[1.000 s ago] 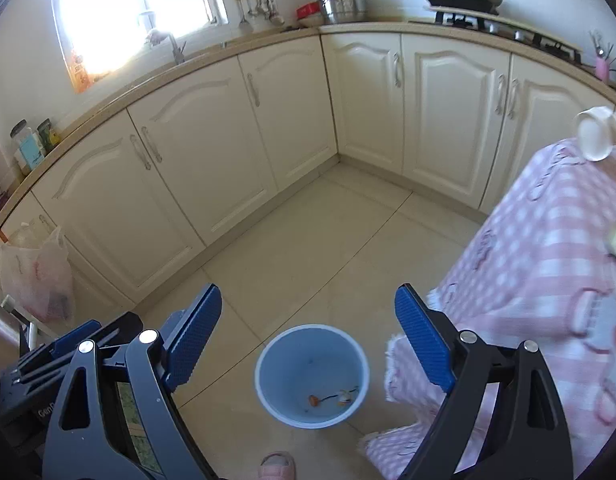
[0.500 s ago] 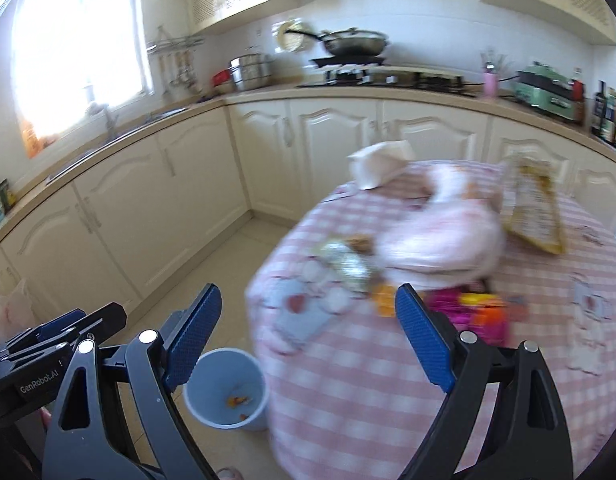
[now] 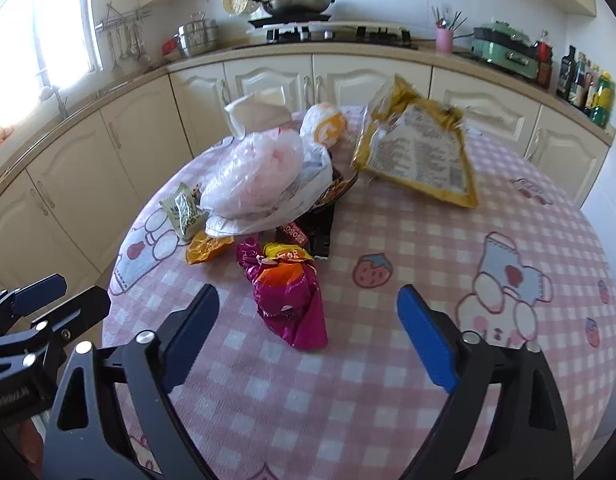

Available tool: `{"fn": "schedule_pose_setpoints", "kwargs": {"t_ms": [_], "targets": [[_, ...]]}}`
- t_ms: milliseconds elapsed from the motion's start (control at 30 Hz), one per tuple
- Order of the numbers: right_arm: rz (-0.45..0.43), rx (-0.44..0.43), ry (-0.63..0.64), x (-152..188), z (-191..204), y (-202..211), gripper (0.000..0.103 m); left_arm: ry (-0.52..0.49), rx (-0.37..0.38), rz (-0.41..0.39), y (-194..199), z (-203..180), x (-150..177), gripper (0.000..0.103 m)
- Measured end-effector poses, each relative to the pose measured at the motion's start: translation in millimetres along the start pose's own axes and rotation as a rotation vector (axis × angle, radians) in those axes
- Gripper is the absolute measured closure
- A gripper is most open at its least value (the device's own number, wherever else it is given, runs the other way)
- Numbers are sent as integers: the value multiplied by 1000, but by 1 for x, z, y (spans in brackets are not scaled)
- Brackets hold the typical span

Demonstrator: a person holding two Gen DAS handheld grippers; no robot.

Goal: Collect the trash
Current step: 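Return both tools to the table toward the magenta wrapper and orange peel, then grasp the magenta wrapper with the right tool while the left tool grasps the orange peel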

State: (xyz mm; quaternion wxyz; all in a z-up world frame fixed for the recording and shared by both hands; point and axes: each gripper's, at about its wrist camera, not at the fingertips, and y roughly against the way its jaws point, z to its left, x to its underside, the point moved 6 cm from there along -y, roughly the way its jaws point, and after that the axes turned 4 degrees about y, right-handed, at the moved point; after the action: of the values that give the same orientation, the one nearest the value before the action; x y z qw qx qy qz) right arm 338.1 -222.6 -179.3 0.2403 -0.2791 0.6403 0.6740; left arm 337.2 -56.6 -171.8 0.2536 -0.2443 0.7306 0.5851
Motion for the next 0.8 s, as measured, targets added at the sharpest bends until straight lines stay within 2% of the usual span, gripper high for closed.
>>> {"fn": "schedule_pose_setpoints", "kwargs": {"t_ms": [33,100,467,567,600,667,700,733,800], "targets": [[17,-6,5,1,-1,-7,34,-2,-3,5,-3,-1,0,23],[44,-42,-1,2,-3,-14,72,-8,-3,14,-10,-4,-2,23],[-11,-4,-85,15,-45,16,72,-60,65,65,-61,-41,-17,23],[-12,-8,-105,15,-50,15,72,-60,62,73,-74,-46,-20,25],[-12,-9,-110,14,-52,15,72,-66,58,68,-77,-48,-21,29],[-15,-10,-116,12,-54,15,72,-85,42,63,-81,-51,-26,50],[-19,-11,-118,12,-55,15,72,-89,47,66,-83,-52,-28,56],[-20,-9,-117,10,-54,15,72,-92,58,70,-85,-54,-29,67],[-30,-3,-120,10,-54,19,72,-107,74,74,-85,-56,-30,67]]}}
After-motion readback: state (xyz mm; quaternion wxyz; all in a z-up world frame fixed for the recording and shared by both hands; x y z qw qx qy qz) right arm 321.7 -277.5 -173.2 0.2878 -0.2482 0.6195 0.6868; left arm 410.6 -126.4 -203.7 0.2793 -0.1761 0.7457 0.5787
